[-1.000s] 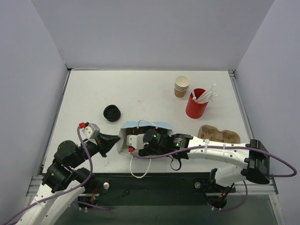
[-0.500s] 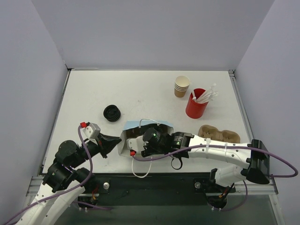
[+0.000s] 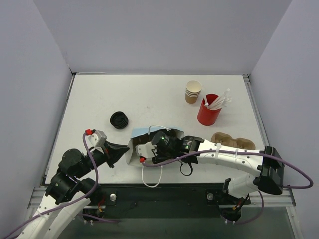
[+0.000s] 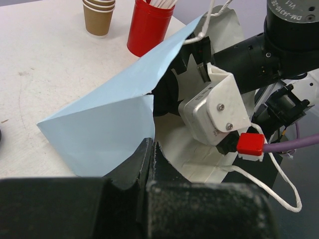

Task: Pack the takeout coffee

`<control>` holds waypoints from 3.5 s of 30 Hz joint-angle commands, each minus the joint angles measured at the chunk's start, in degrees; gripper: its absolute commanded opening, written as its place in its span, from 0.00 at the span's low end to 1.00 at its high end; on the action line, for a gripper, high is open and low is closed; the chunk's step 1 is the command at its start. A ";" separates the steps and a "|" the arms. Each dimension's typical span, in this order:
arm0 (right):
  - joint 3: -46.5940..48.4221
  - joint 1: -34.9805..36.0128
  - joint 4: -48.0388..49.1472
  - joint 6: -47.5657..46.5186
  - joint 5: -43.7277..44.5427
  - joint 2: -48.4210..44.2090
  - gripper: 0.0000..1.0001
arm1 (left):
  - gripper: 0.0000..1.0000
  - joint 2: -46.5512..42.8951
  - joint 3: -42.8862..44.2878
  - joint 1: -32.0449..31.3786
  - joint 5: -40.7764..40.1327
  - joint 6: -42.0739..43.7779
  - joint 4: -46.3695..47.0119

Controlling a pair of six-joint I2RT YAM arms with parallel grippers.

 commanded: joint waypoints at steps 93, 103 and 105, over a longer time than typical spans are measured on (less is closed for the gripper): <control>-2.00 -5.30 14.24 5.77 5.60 -0.69 0.96 | 0.00 7.35 5.23 0.23 -1.05 -0.10 1.55; -3.22 -5.47 13.45 7.36 4.55 0.45 0.92 | 0.00 6.83 4.61 0.23 -1.14 -0.02 1.37; -3.92 -5.65 13.63 7.71 4.28 0.63 0.91 | 0.00 6.65 4.52 0.23 -1.14 -0.37 1.46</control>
